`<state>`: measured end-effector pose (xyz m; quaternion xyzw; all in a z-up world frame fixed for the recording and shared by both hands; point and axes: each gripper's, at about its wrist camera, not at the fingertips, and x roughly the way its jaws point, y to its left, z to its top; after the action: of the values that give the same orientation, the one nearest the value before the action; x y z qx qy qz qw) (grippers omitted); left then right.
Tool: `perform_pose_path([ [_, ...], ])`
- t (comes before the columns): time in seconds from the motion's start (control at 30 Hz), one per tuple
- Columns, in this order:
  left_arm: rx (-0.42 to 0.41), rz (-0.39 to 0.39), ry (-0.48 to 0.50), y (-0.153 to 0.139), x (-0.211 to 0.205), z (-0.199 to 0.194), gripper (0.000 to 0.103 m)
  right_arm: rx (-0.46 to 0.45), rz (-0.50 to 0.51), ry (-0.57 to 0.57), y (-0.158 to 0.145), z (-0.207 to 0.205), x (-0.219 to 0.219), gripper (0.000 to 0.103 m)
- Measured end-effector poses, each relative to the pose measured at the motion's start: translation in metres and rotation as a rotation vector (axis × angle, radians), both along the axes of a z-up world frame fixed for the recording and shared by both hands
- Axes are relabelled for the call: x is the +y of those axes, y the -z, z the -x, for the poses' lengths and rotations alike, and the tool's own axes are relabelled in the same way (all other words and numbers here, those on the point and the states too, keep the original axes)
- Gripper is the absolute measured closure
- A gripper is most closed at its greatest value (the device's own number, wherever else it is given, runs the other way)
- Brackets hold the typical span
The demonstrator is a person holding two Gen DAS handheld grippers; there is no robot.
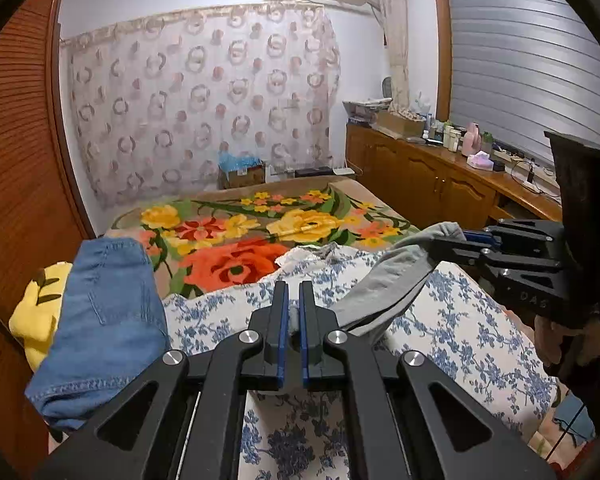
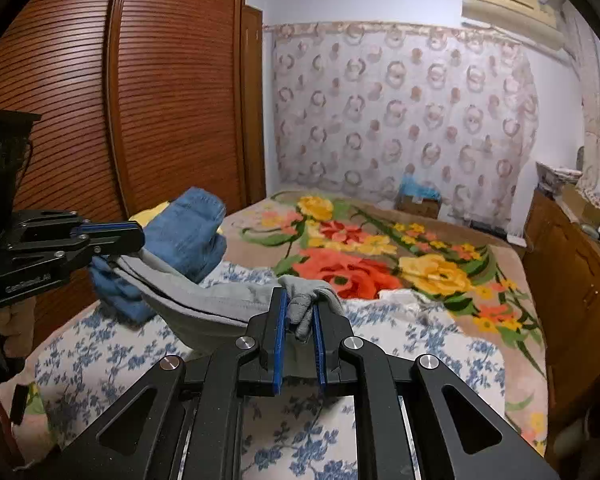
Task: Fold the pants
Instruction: 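Carry the lifted hem over the bundle with both grippers and lay it down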
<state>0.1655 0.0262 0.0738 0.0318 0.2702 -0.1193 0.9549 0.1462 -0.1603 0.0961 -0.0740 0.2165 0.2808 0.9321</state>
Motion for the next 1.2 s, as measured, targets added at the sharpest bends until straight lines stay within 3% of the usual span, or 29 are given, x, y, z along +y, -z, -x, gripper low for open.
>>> perform_pose_path([
  [0.7, 0.013, -0.003, 0.072, 0.014, -0.012, 0.056, 0.097, 0.086, -0.012, -0.076, 0.003, 0.037, -0.04, 0.091],
  [0.97, 0.058, 0.079, 0.073, 0.048, -0.006, 0.09, 0.097, 0.127, -0.036, -0.095, 0.023, 0.066, -0.051, 0.091],
  [1.2, 0.076, 0.087, 0.085, 0.062, -0.013, 0.117, 0.097, 0.163, -0.043, -0.091, 0.035, 0.083, -0.062, 0.091],
])
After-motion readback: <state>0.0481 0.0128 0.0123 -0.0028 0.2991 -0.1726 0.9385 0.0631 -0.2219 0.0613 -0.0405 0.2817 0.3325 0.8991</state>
